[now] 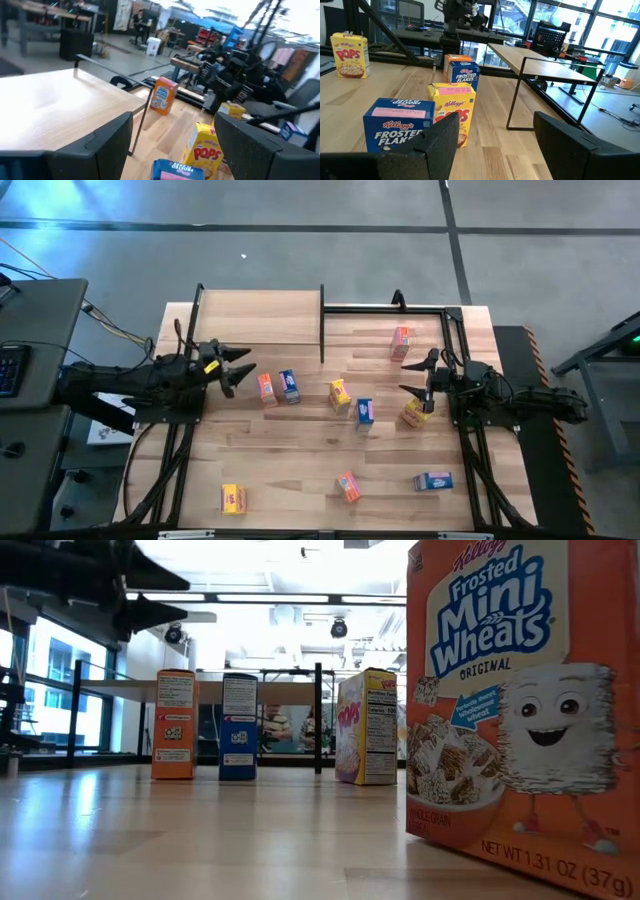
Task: Stack cereal on shelf
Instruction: Put the middle left orange cereal box on the shelf
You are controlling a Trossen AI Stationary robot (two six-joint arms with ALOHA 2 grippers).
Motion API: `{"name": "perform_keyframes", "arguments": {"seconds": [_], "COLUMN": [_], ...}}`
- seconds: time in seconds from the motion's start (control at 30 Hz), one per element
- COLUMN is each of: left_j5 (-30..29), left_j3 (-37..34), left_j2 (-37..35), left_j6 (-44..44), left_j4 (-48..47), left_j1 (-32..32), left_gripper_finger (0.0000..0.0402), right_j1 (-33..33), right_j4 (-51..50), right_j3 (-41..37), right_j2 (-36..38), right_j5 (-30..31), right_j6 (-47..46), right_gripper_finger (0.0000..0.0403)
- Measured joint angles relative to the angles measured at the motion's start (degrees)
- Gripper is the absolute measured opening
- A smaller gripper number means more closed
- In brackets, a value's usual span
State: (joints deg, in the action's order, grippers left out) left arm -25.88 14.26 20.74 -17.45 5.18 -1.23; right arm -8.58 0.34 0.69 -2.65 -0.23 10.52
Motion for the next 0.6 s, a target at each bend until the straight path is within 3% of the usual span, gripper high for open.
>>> {"name": "perform_keyframes", "arguments": {"seconds": [0.13, 0.6], "left_j5": [-3.81, -10.87], "left_j3": [4.69, 24.45], "left_j2": [5.90, 22.34], "left_j6": [-5.57, -16.93], "left_j4": [-2.71, -25.80], "left_j1": [0.00, 0.02], "left_gripper_finger": [0.0271, 0.0271], "right_j1": [0.00, -0.01], "right_j4": [0.00, 0.00], "right_j3": [0.00, -0.01], "right_j2": [-0.01, 0.01], "right_j5": [0.00, 0.02], "right_j6": [0.00, 0.01], "right_gripper_finger": [0.0248, 0.0248]}}
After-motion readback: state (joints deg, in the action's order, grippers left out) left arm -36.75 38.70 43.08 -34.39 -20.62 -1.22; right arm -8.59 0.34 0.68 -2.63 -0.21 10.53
